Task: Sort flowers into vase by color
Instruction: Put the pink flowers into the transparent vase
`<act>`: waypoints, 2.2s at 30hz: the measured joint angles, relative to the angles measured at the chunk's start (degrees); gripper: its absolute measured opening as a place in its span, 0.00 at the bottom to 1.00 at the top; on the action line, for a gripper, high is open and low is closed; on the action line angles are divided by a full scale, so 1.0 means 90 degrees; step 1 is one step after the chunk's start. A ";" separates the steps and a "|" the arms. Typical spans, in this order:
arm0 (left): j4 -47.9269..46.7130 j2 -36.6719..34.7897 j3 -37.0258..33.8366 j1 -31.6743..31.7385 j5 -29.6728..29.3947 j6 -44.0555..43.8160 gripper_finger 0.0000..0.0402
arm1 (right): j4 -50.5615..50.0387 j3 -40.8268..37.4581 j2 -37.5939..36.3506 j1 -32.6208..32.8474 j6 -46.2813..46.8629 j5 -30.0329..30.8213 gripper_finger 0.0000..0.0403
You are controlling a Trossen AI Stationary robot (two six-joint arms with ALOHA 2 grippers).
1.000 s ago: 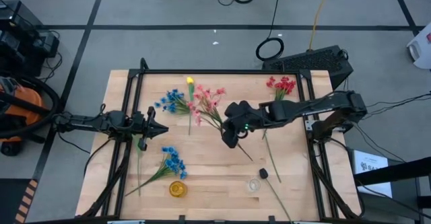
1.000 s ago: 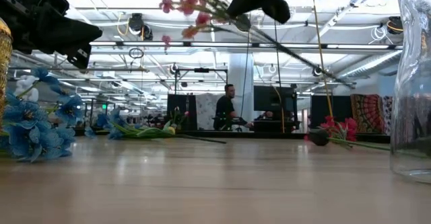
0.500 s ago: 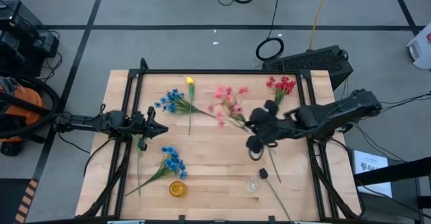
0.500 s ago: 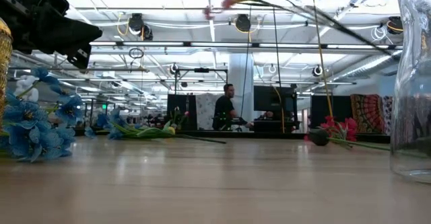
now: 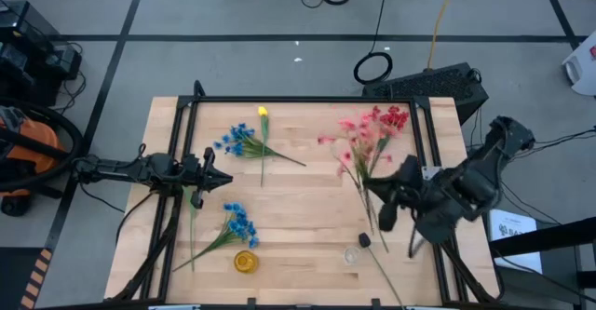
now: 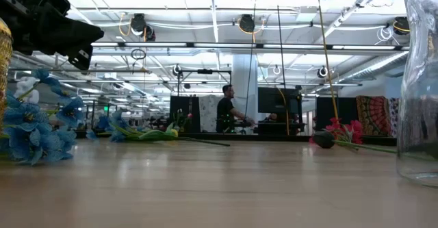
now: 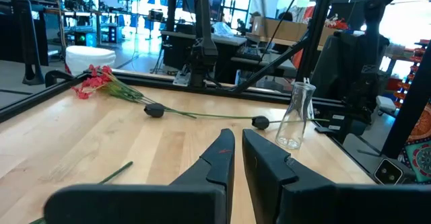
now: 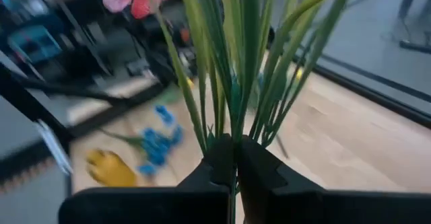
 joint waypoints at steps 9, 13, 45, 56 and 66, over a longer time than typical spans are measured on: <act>0.0001 0.0000 0.0000 0.0000 0.0002 0.0002 0.09 | 0.0907 0.0000 0.0511 0.0617 0.0514 0.0860 0.00; 0.0001 -0.0001 0.0000 0.0002 -0.0001 0.0002 0.09 | 0.1229 0.0000 0.0804 0.0615 0.0519 0.0875 0.00; 0.0001 0.0002 0.0000 0.0002 -0.0001 0.0001 0.09 | -0.0680 0.0000 0.3257 0.1127 0.3722 0.1824 0.03; 0.0001 0.0002 0.0001 0.0000 -0.0001 0.0001 0.09 | -0.0699 0.0002 0.3283 0.1190 0.3675 0.1086 0.05; -0.0002 0.0002 0.0001 0.0002 -0.0001 0.0002 0.09 | -0.0802 0.0002 0.3139 0.1190 0.3669 0.0779 0.05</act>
